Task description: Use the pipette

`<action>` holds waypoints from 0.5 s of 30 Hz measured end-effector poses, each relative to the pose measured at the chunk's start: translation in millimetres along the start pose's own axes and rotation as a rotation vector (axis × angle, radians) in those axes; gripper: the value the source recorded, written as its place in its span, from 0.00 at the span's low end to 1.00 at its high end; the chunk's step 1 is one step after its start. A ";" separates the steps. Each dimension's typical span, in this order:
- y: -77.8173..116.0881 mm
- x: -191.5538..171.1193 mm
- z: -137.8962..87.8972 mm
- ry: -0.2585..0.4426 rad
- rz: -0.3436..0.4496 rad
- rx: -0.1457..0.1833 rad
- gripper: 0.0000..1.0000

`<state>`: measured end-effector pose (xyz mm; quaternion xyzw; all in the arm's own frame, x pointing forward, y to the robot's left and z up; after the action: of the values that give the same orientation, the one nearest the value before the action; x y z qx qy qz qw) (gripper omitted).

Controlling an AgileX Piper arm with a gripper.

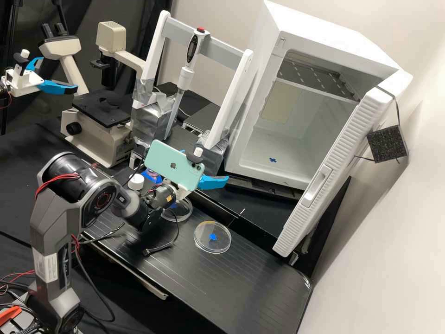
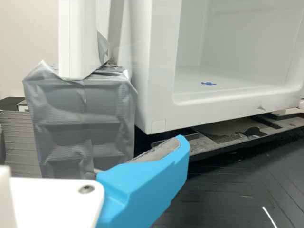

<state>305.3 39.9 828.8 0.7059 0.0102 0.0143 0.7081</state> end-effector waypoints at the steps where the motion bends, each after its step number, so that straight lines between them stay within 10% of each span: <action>1: 0.0 0.0 0.0 0.000 0.000 0.000 1.00; 15: 5.3 -23.3 -8.9 0.042 -0.005 0.013 1.00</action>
<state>281.7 48.0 834.0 0.7101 0.0271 0.0274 0.7031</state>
